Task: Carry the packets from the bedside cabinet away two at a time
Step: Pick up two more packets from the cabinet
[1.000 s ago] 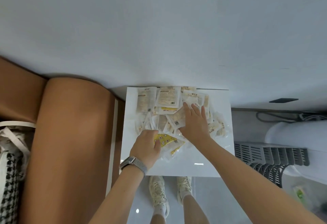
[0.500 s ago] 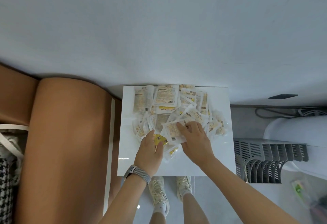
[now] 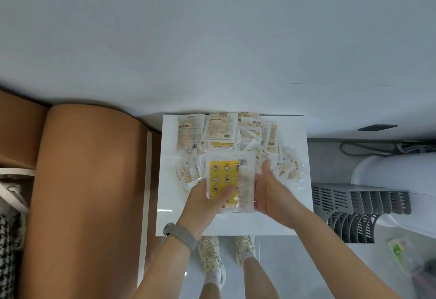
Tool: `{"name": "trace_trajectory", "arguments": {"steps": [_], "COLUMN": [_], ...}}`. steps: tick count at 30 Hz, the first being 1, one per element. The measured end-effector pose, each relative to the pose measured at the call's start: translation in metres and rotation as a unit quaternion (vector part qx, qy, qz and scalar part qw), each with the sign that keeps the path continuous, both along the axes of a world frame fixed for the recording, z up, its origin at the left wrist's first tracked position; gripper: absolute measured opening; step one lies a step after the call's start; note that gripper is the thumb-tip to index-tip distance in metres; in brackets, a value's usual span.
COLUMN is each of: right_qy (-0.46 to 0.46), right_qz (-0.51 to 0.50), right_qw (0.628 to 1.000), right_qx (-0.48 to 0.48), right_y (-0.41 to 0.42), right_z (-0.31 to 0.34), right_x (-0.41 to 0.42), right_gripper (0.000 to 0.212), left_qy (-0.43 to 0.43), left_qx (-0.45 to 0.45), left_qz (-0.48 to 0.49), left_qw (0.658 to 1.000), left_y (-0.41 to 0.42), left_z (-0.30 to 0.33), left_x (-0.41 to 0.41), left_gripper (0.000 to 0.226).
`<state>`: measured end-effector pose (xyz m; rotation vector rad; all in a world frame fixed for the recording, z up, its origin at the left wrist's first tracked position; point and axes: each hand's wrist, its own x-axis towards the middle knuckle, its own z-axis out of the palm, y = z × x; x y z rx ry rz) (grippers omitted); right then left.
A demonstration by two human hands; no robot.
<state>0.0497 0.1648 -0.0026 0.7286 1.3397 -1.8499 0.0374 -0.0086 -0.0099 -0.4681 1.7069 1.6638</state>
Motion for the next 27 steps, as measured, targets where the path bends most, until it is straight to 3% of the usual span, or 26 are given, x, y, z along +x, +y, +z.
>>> {"name": "trace_trajectory", "arguments": {"steps": [2,4,6,9,11,14,21,25,27], "right_qy": [-0.031,-0.012,-0.034,-0.090,-0.087,-0.063,-0.090,-0.090,-0.047], "right_qz": [-0.092,-0.118,-0.097,-0.068,-0.053,-0.046,0.004,0.019,0.000], "right_qw": [0.995,0.955,0.906,0.911,0.901,0.875,0.848,0.853,0.851], "right_qx": [0.035,0.272,0.410,0.396,0.422,0.477,0.522,0.513,0.524], "right_y": [0.011,0.015,0.010,-0.011,-0.021,-0.023,-0.020,-0.015,-0.014], "right_z": [-0.005,-0.020,-0.038,-0.056,-0.067,-0.081,-0.080,-0.079,-0.073], "right_x": [-0.007,-0.009,-0.009,-0.015,-0.021,-0.018,-0.022,-0.031,-0.033], "right_gripper": [0.067,0.048,0.073,0.112,0.115,0.105,0.099,0.080,0.062], "left_qy": [-0.029,-0.066,-0.068,-0.055,-0.054,-0.056,-0.041,-0.035,-0.035], "left_qx": [0.005,0.013,0.010,0.011,0.015,0.016,0.018,0.006,0.004], "left_qz": [0.046,0.097,0.119,0.123,0.132,0.118,0.095,0.086,0.086], "left_qw": [0.999,0.993,0.990,0.991,0.990,0.991,0.994,0.996,0.996], "left_y": [-0.008,-0.014,-0.018,-0.023,-0.025,-0.028,-0.027,-0.027,-0.029], "left_z": [-0.005,-0.008,-0.010,-0.009,-0.010,-0.011,-0.011,-0.012,-0.012], "left_x": [-0.001,-0.003,-0.002,0.000,0.001,0.002,0.002,-0.001,-0.002], "left_gripper": [0.019,0.025,0.033,0.046,0.039,0.029,0.031,0.032,0.033]}}
